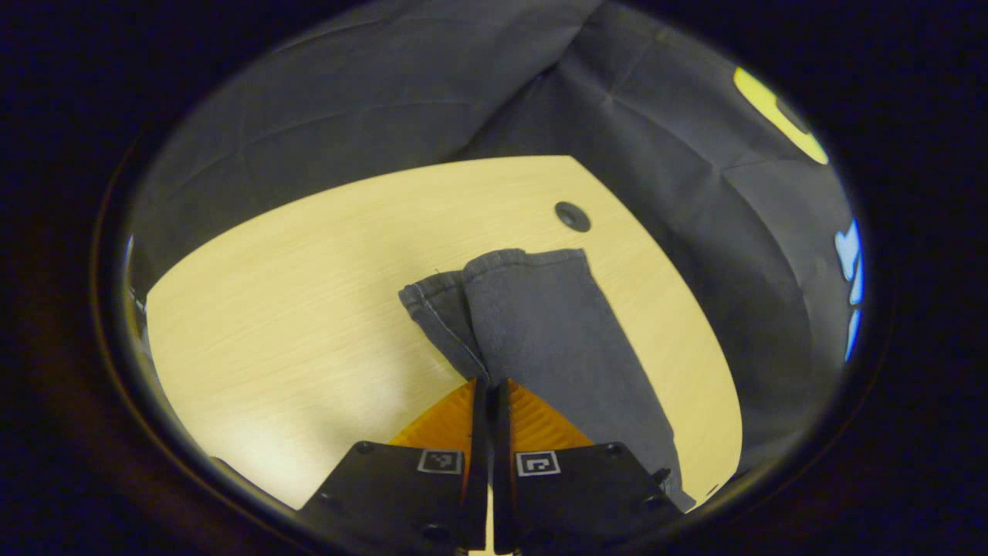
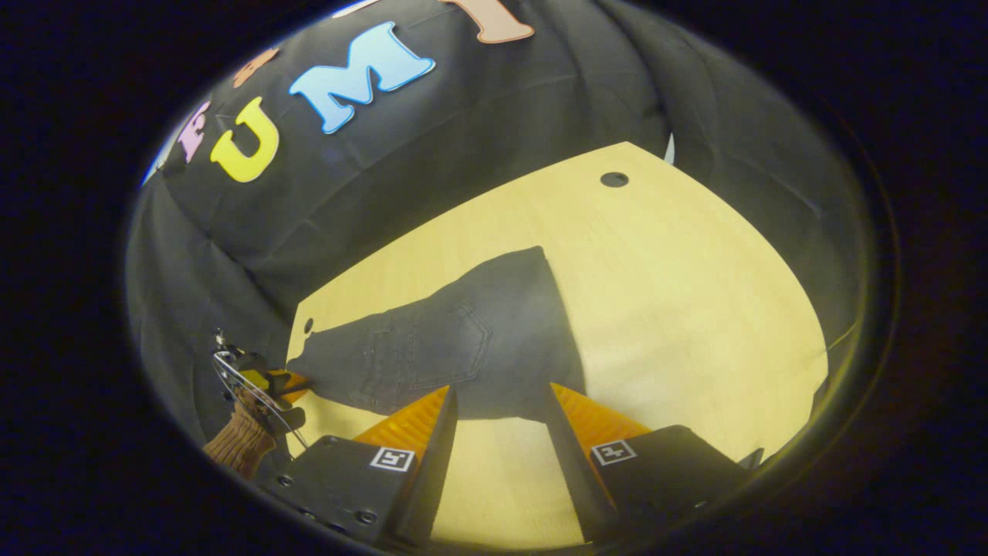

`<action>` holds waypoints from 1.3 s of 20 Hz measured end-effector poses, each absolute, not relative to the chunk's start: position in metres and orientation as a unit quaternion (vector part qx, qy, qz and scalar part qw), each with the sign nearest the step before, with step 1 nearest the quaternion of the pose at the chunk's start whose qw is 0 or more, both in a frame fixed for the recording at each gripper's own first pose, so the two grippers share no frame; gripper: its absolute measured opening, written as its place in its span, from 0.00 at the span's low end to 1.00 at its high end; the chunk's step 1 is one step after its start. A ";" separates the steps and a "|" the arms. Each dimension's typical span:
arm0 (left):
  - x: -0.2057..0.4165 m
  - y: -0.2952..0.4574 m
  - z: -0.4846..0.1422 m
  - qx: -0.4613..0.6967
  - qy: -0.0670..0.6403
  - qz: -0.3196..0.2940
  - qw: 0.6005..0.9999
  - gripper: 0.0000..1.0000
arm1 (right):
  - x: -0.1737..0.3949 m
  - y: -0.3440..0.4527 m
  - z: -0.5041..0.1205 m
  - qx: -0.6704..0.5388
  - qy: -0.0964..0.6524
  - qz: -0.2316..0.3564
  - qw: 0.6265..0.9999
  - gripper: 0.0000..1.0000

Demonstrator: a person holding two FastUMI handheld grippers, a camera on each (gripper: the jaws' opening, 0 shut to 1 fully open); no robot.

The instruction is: Grasp the waist and the cuffs of the jeans and fold them to make the two legs overlap; first hold the waist and fold one-third of the jeans toward the cuffs, then hold the cuffs and fold the remaining one-third in the same direction to finish folding.

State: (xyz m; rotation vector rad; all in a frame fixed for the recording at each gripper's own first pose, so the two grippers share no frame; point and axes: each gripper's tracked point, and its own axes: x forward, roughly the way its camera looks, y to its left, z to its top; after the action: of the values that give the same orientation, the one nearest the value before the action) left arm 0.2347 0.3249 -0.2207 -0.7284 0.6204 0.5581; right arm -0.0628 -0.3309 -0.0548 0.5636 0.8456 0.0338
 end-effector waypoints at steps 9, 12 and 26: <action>0.167 0.094 -0.052 0.002 0.163 -0.027 0.986 0.11 | -0.084 -0.363 -0.062 0.294 0.400 -0.011 0.868 0.68; 0.100 -0.010 -0.102 0.141 0.177 -0.151 0.962 0.11 | -0.098 -0.380 -0.065 0.322 0.393 -0.034 0.861 0.68; -0.022 0.014 -0.106 0.133 0.232 -0.187 0.945 0.98 | -0.121 -0.446 -0.066 0.330 0.368 -0.062 0.867 0.68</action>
State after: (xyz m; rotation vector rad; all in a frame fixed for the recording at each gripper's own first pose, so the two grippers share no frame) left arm -0.0216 0.0143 -0.1057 0.2710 0.4731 -0.3808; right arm -0.1206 -0.4455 -0.0661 0.6916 0.7713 -0.1291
